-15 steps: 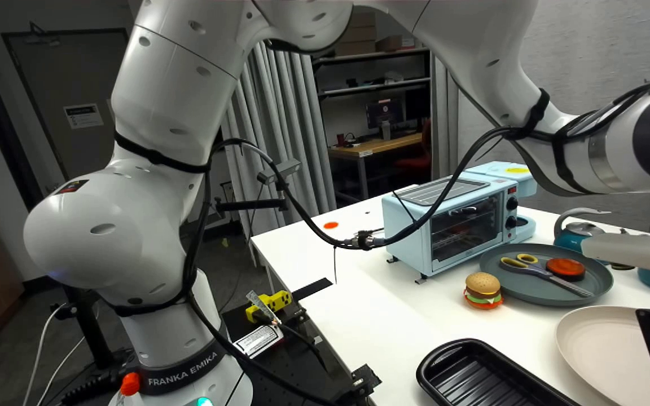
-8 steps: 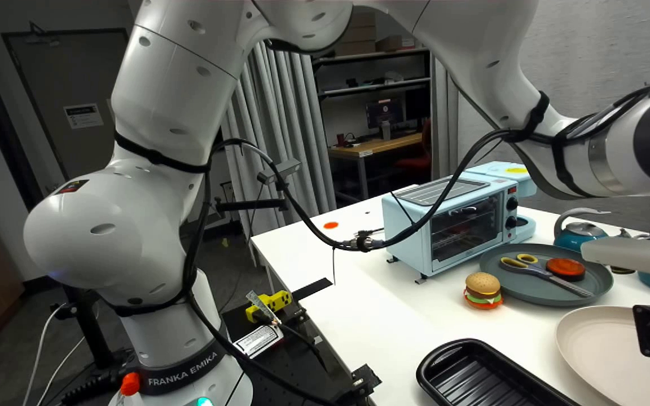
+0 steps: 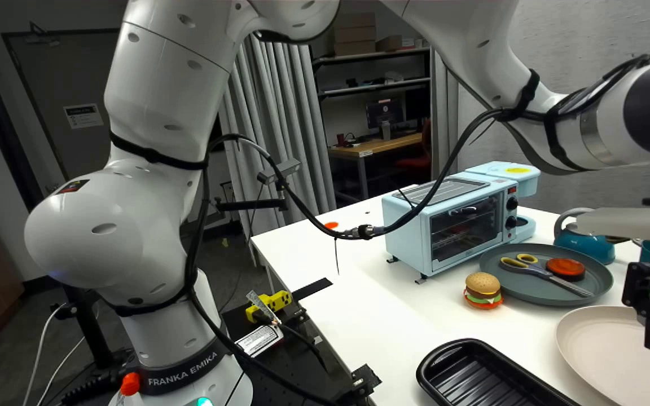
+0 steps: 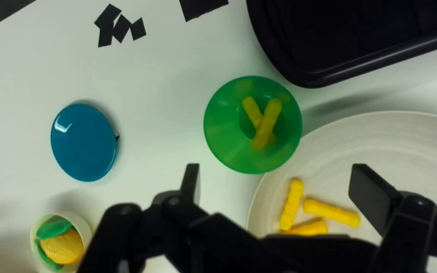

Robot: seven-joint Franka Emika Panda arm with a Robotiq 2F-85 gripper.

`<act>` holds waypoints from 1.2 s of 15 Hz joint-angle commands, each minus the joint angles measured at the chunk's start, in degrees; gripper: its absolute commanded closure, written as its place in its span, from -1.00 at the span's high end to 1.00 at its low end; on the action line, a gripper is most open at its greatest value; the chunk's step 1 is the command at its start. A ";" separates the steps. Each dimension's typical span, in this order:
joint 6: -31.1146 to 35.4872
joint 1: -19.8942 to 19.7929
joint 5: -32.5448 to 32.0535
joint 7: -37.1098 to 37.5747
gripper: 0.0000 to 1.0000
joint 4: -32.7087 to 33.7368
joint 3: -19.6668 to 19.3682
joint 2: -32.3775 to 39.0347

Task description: Pick up two fries from the plate and place them in the green cup.

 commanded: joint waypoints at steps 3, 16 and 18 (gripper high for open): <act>0.64 0.67 0.30 -0.38 1.00 -3.29 2.44 -8.93; -0.14 0.70 0.36 -0.12 1.00 -3.16 3.00 -11.34; -0.13 0.70 0.36 -0.12 1.00 -3.24 3.00 -11.34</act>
